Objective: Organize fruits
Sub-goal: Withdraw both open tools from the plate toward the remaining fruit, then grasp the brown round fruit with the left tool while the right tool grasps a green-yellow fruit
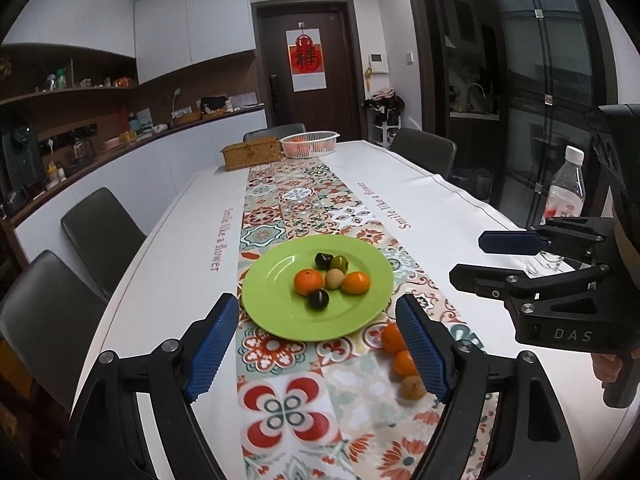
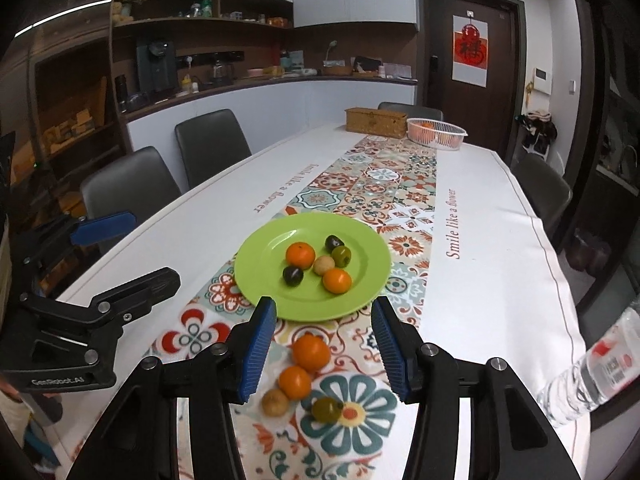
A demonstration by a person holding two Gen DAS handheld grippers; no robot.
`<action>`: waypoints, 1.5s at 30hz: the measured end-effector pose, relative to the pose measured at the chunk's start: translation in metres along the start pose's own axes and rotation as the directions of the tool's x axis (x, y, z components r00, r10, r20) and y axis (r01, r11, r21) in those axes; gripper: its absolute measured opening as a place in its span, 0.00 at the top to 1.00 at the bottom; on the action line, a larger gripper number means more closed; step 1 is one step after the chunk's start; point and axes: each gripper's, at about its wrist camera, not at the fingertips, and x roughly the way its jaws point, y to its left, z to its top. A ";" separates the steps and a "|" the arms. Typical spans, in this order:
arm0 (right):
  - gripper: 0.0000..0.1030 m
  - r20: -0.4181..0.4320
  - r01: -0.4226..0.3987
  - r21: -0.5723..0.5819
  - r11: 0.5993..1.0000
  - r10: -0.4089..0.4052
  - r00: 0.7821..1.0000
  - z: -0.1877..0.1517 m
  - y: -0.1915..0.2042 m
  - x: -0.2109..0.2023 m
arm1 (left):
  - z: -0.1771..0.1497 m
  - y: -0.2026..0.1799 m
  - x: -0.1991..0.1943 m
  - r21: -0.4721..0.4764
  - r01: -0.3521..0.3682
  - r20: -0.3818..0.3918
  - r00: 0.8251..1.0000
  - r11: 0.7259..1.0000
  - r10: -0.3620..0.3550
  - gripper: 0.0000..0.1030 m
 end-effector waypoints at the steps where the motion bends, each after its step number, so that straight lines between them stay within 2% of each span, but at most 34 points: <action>1: 0.51 0.001 -0.004 -0.007 1.000 0.004 1.000 -0.003 -0.001 -0.003 | -0.002 -0.003 -0.002 -0.004 -0.003 0.000 1.000 1.000 0.003 0.22; 6: 0.51 0.002 -0.018 -0.031 0.999 0.018 1.000 -0.014 -0.005 -0.012 | -0.015 -0.018 -0.011 -0.030 -0.025 0.003 1.000 0.999 0.025 0.22; 16: 0.51 -0.029 -0.059 -0.092 0.994 0.056 0.998 -0.042 -0.009 -0.012 | -0.039 -0.042 -0.006 -0.061 0.003 -0.050 0.999 0.998 -0.006 0.22; 28: 0.51 -0.110 -0.097 -0.161 0.982 0.080 0.991 -0.066 -0.021 0.012 | -0.065 -0.066 0.023 -0.004 0.046 -0.127 0.991 0.999 -0.046 0.22; 37: 0.52 -0.177 -0.159 -0.229 0.960 0.120 0.977 -0.081 -0.014 0.033 | -0.079 -0.072 0.042 0.020 0.128 -0.191 0.974 0.992 -0.122 0.39; 45: 0.59 -0.232 -0.202 -0.230 0.952 0.148 0.961 -0.089 -0.012 0.053 | -0.085 -0.072 0.064 0.019 0.174 -0.243 0.956 0.985 -0.165 0.51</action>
